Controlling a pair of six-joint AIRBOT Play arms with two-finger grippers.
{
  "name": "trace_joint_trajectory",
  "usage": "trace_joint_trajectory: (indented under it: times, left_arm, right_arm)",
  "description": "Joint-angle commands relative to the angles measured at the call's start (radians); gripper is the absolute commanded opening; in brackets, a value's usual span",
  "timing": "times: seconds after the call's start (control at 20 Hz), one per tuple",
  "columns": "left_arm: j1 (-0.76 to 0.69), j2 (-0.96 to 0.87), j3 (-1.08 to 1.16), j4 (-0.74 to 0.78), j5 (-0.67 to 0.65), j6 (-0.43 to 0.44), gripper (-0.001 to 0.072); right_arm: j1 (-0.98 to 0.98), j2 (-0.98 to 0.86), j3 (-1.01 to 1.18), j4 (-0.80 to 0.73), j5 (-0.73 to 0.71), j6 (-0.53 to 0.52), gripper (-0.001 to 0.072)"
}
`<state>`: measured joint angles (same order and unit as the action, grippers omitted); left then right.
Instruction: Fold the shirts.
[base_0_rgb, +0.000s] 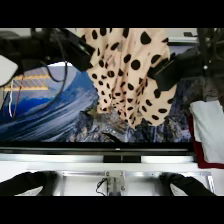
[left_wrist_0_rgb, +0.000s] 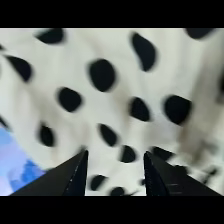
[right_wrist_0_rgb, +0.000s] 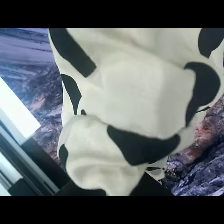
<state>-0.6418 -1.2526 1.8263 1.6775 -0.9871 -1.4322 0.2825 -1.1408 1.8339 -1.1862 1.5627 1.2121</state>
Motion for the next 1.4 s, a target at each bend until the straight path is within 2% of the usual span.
trace_joint_trajectory:
  times: [0.0,0.15,0.2,0.35,0.4,0.55,0.6,0.65,0.9,0.95,1.0,1.05,1.1,1.15,1.3,1.35]
  left_arm:
    - [0.075,0.018,-0.001,0.025,0.035,-0.05,0.0456]
    - [0.109,-0.003,-0.002,0.024,0.034,-0.188,0.0456]
    - [0.112,-0.019,-0.002,0.018,0.034,-0.209,0.0455]
    - [0.112,-0.082,-0.002,-0.003,0.043,-0.208,0.0462]
    - [0.113,-0.107,-0.002,-0.032,0.063,-0.209,0.0484]
    - [0.114,-0.17,-0.002,-0.161,0.171,-0.208,0.0511]
    - [0.114,-0.181,-0.002,-0.164,0.215,-0.208,0.0647]
    - [0.121,-0.187,-0.001,-0.164,0.249,-0.205,0.0698]
    - [0.176,-0.226,-0.002,-0.207,0.272,-0.225,0.0678]
    - [0.18,-0.241,-0.002,-0.212,0.272,-0.223,0.0593]
    - [0.18,-0.252,-0.002,-0.219,0.273,-0.223,0.0437]
    - [0.179,-0.261,-0.002,-0.229,0.273,-0.222,0.0212]
    - [0.179,-0.263,-0.002,-0.234,0.273,-0.222,0.0099]
    - [0.179,-0.257,-0.001,-0.235,0.273,-0.213,0.0048]
    - [0.201,-0.193,0.0,-0.23,0.274,-0.118,0.0046]
    - [0.216,-0.163,0.0,-0.231,0.278,-0.116,0.0045]
  right_arm:
    - [0.001,0.014,-0.001,0.003,0.069,0.012,0.0045]
    - [0.001,0.013,-0.001,0.003,0.1,0.039,0.0044]
    - [0.001,0.013,-0.001,0.005,0.105,0.04,0.0044]
    - [0.001,0.013,-0.001,0.009,0.129,0.04,0.0044]
    - [0.001,0.013,-0.001,0.009,0.137,0.04,0.0044]
    - [0.001,0.013,-0.001,0.01,0.141,0.04,0.0044]
    - [0.001,0.013,-0.001,0.01,0.142,0.04,0.0045]
    - [0.001,0.013,-0.001,0.01,0.145,0.04,0.0044]
    - [0.001,0.013,-0.001,0.01,0.144,0.04,0.0044]
    - [0.001,0.013,-0.001,0.01,0.144,0.04,0.0044]
    - [0.001,0.013,-0.001,0.009,0.145,0.039,0.0044]
    - [0.001,0.013,-0.001,0.009,0.144,0.039,0.0044]
    - [0.001,0.013,-0.001,0.006,0.145,0.039,0.0044]
    - [0.001,0.013,-0.001,0.002,0.146,0.04,0.0044]
    - [0.001,0.013,-0.001,-0.034,0.179,0.039,0.0044]
    - [0.001,0.013,-0.001,-0.047,0.192,0.04,0.0044]
